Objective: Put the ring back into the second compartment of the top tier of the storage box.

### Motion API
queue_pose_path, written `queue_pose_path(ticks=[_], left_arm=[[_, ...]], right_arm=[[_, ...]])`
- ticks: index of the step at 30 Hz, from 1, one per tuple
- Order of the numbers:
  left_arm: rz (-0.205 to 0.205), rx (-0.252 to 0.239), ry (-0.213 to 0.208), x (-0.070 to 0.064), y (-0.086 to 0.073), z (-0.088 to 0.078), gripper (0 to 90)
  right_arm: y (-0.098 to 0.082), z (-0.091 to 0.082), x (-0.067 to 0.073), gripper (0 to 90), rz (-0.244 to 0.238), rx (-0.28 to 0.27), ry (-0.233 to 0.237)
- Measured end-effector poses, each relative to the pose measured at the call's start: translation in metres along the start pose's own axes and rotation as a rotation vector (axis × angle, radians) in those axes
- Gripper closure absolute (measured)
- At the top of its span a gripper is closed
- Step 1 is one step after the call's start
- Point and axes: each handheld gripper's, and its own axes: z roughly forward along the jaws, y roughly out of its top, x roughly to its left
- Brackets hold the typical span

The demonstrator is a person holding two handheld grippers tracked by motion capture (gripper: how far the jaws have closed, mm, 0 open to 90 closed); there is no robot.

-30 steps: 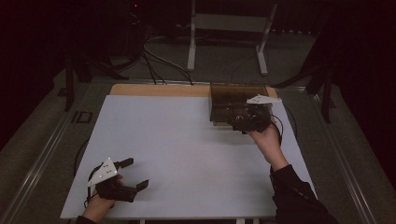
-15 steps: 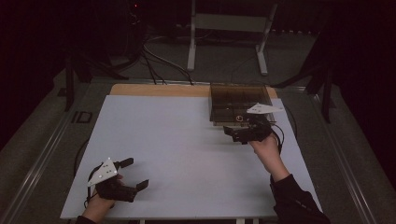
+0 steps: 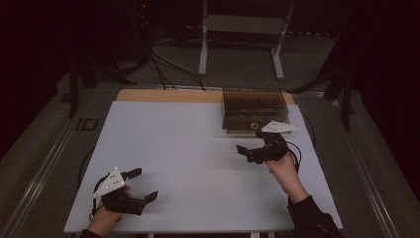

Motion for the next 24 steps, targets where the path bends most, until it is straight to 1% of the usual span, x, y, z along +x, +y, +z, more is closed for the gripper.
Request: queue_pose_path(ticks=[1,2,5,6,10,11,14,17,19,21,24], left_arm=[[0.001,-0.004,0.000,0.000,0.000,0.000,0.0],[0.000,0.002,-0.001,0.000,0.000,0.001,0.0],[-0.001,0.003,0.000,0.000,0.000,0.000,0.0],[-0.001,-0.004,-0.001,0.000,0.000,0.000,0.0],[0.000,0.006,-0.001,0.000,0.000,0.000,0.0],[-0.001,-0.003,-0.001,0.000,0.000,0.000,0.0],[0.000,0.006,-0.001,0.000,0.000,0.001,0.0],[-0.002,-0.001,0.000,0.000,0.000,0.000,0.0],[0.000,-0.003,0.002,0.000,0.000,0.000,0.0],[0.000,0.002,0.003,0.000,0.000,0.000,0.0],[0.000,-0.003,0.003,0.000,0.000,0.000,0.0]], right_arm=[[0.000,0.000,0.000,2.6,0.000,0.000,0.000],[-0.004,-0.001,0.001,2.5,-0.004,-0.008,0.001],[-0.012,-0.001,0.004,2.6,-0.001,-0.003,0.007],[-0.014,-0.001,0.004,2.6,-0.001,0.004,0.010],[-0.023,0.000,0.006,2.6,-0.006,0.028,0.035],[-0.026,0.000,0.006,2.6,-0.009,0.025,0.036],[-0.032,0.000,0.007,2.6,-0.011,0.024,0.055],[-0.036,0.001,0.008,2.6,-0.013,0.033,0.064],[-0.042,0.001,0.008,2.6,-0.014,0.036,0.077],[-0.046,0.000,0.008,2.5,-0.029,0.024,0.079],[-0.050,0.000,0.008,2.5,-0.038,0.028,0.081]])
